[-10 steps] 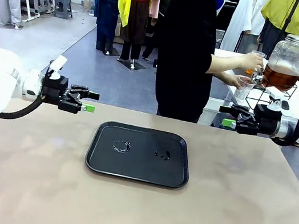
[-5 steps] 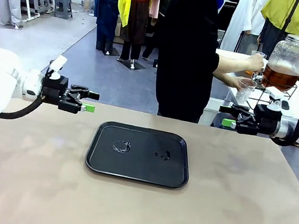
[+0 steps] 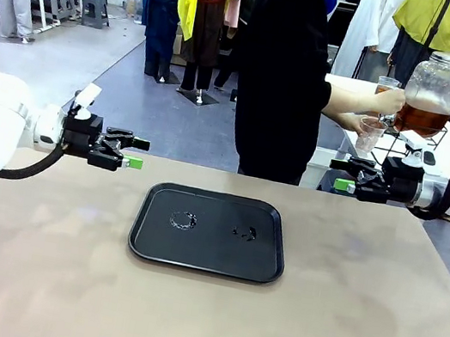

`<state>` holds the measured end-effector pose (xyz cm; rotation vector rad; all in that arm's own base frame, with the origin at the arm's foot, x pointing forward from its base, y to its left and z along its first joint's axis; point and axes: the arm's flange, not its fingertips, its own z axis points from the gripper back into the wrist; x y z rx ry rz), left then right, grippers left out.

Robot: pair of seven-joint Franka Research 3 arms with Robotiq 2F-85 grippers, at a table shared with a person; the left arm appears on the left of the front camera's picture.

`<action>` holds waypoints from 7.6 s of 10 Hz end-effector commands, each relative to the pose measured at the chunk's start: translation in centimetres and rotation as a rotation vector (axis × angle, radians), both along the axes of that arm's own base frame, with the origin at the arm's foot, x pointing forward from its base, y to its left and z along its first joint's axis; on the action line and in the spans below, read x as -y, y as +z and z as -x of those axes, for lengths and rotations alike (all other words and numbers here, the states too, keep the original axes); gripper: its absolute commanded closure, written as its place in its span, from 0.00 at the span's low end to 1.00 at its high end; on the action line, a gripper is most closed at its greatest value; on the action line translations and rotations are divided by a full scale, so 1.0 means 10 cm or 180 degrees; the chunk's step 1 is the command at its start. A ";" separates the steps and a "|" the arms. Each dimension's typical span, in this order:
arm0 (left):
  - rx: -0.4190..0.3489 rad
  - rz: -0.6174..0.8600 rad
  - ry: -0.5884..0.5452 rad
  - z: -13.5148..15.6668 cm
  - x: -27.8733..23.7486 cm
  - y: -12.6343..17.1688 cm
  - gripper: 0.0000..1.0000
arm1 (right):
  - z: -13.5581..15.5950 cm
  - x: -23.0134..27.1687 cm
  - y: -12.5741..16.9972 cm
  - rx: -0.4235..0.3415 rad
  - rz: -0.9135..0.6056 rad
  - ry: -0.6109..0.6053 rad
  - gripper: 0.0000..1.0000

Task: Pour the drink into the iced cup.
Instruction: Open the gripper to release the iced cup you were holding.

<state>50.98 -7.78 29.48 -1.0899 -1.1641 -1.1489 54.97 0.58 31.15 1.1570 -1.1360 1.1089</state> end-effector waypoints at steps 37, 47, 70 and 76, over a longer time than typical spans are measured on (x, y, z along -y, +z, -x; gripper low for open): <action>-0.0018 -0.0014 0.0014 -0.01 0.02 0.02 0.00 | -0.01 0.01 0.03 -0.0039 0.0005 0.0041 0.00; -0.0018 -0.0014 0.0014 -0.01 0.02 0.02 0.00 | -0.01 0.01 0.03 -0.0039 0.0005 0.0041 0.00; -0.0018 -0.0014 0.0014 -0.01 0.02 0.02 0.00 | -0.01 0.01 0.03 -0.0039 0.0005 0.0041 0.00; -0.0018 -0.0014 0.0014 -0.01 0.02 0.02 0.00 | -0.01 0.01 0.03 -0.0039 0.0005 0.0041 0.00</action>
